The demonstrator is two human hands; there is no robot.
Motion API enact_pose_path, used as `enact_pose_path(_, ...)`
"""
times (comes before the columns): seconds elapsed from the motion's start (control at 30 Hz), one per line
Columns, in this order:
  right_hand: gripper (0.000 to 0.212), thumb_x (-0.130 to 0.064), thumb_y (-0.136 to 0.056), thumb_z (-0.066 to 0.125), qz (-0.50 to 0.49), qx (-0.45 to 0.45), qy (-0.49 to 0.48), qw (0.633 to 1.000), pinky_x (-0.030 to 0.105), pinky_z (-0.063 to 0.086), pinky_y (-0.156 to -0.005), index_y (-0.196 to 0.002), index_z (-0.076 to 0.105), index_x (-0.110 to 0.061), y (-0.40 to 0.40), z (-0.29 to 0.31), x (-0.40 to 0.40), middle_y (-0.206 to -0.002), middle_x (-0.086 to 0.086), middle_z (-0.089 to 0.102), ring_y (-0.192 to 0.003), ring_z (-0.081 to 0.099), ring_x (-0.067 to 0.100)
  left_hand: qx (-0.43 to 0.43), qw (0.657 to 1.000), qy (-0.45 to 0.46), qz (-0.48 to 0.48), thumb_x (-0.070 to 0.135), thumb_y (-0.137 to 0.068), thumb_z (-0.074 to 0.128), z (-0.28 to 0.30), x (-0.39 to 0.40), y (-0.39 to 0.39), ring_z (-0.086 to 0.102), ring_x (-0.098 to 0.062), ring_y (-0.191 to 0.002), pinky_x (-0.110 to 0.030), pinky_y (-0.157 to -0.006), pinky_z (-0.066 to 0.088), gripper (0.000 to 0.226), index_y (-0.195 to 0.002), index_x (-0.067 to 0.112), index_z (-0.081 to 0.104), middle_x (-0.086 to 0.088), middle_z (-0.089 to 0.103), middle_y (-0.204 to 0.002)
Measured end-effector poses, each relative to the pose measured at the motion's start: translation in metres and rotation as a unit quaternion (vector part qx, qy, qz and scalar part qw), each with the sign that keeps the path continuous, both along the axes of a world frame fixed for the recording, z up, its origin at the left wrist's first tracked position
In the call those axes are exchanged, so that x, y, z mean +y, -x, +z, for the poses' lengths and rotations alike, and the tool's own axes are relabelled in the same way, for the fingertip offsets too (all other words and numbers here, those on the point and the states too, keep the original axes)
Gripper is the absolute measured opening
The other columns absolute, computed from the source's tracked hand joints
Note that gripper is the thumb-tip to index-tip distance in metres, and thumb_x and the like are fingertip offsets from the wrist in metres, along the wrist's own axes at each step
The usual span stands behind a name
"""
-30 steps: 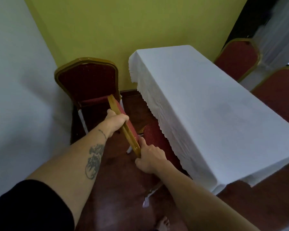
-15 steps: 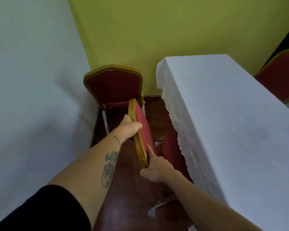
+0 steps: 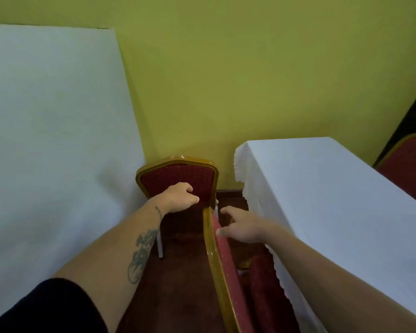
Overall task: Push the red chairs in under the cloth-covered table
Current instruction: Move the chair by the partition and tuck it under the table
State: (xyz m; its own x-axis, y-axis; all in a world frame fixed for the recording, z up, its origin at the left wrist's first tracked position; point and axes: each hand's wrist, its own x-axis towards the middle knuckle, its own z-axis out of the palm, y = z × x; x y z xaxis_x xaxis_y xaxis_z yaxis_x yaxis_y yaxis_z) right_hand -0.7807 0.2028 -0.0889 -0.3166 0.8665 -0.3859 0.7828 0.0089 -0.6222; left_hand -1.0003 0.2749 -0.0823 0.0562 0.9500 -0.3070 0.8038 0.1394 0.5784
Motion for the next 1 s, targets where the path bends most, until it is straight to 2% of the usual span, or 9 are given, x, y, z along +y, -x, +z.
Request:
enact_pose_path(0.1,0.086,-0.047,-0.084,0.069,-0.016,-0.022,-0.008,1.000,0.031,0.037,-0.093,-0.157,0.028,-0.022,0.022,0.004,0.043,-0.151,0.007,0.047,-0.130,0.049,0.023,0.022,0.999,-0.033,-0.024,0.035,-0.088,0.065,0.002,0.049,0.024,0.051,-0.028,-0.131,-0.032,-0.101,0.040,0.057,-0.143,0.019,0.054,-0.009,0.055,-0.146)
enact_pose_path(0.27,0.081,-0.039,-0.092,0.067,-0.055,-0.049,0.011,0.997,0.032,0.039,-0.094,-0.159,0.024,-0.023,0.064,0.004,0.110,-0.148,0.010,0.049,-0.127,0.051,0.024,-0.010,0.997,-0.073,-0.027,0.016,-0.085,0.060,-0.001,0.133,0.065,0.056,-0.026,-0.122,-0.030,-0.094,0.044,0.054,-0.138,0.016,0.056,-0.010,0.057,-0.141)
enact_pose_path(0.33,0.080,-0.037,-0.093,0.066,-0.064,-0.062,0.021,0.996,0.032,0.038,-0.094,-0.159,0.023,-0.023,0.076,0.003,0.127,-0.149,0.011,0.049,-0.125,0.052,0.025,0.006,0.996,-0.084,-0.028,0.013,-0.079,0.058,-0.001,0.160,0.076,0.055,-0.030,-0.123,-0.035,-0.100,0.046,0.060,-0.139,0.016,0.056,-0.011,0.055,-0.141)
enact_pose_path(0.4,0.078,-0.034,-0.094,0.066,-0.076,-0.068,0.029,0.994,0.032,0.037,-0.097,-0.158,0.024,-0.023,0.084,0.003,0.141,-0.154,0.011,0.044,-0.134,0.047,0.027,0.038,0.996,-0.073,-0.038,0.014,-0.074,0.056,-0.003,0.185,0.083,0.051,-0.034,-0.127,-0.045,-0.106,0.045,0.068,-0.142,0.016,0.052,-0.013,0.048,-0.144)
enact_pose_path(0.53,0.075,-0.033,-0.094,0.065,-0.108,-0.082,0.040,0.990,0.037,0.036,-0.105,-0.157,0.025,-0.027,0.087,0.003,0.160,-0.157,0.009,0.040,-0.139,0.042,0.028,0.114,0.988,-0.037,-0.100,0.017,-0.078,0.057,-0.015,0.227,0.086,0.045,-0.036,-0.134,-0.055,-0.111,0.039,0.075,-0.150,0.017,0.039,-0.011,0.039,-0.152)
enact_pose_path(0.63,0.075,-0.036,-0.094,0.065,-0.109,-0.107,0.053,0.987,0.038,0.034,-0.110,-0.158,0.026,-0.025,0.081,0.000,0.167,-0.159,0.008,0.038,-0.142,0.039,0.027,0.181,0.970,-0.050,-0.155,0.018,-0.081,0.059,-0.031,0.242,0.081,0.052,-0.035,-0.128,-0.055,-0.105,0.044,0.067,-0.146,0.019,0.043,-0.009,0.053,-0.142)
enact_pose_path(0.77,0.075,-0.035,-0.095,0.065,-0.133,-0.115,0.082,0.981,0.042,0.035,-0.114,-0.158,0.026,-0.025,0.070,-0.004,0.174,-0.162,0.008,0.033,-0.144,0.036,0.029,0.289,0.935,-0.111,-0.171,0.015,-0.082,0.063,-0.037,0.258,0.071,0.062,-0.035,-0.112,-0.055,-0.091,0.054,0.039,-0.122,0.016,0.059,-0.010,0.063,-0.119)
enact_pose_path(0.9,0.074,-0.034,-0.095,0.065,-0.144,-0.123,0.100,0.977,0.044,0.037,-0.113,-0.158,0.025,-0.025,0.072,-0.006,0.181,-0.161,0.010,0.034,-0.142,0.039,0.030,0.265,0.938,-0.132,-0.180,0.013,-0.087,0.058,-0.050,0.264,0.072,0.058,-0.033,-0.113,-0.044,-0.083,0.051,0.026,-0.112,0.019,0.059,-0.008,0.062,-0.116)
enact_pose_path(1.0,0.074,-0.034,-0.095,0.064,-0.126,-0.134,0.095,0.978,0.040,0.036,-0.113,-0.158,0.026,-0.024,0.081,-0.006,0.187,-0.160,0.009,0.035,-0.142,0.038,0.029,0.231,0.940,-0.161,-0.192,0.009,-0.088,0.056,-0.058,0.262,0.080,0.061,-0.031,-0.102,-0.039,-0.072,0.042,0.022,-0.107,0.020,0.055,-0.004,0.059,-0.100)
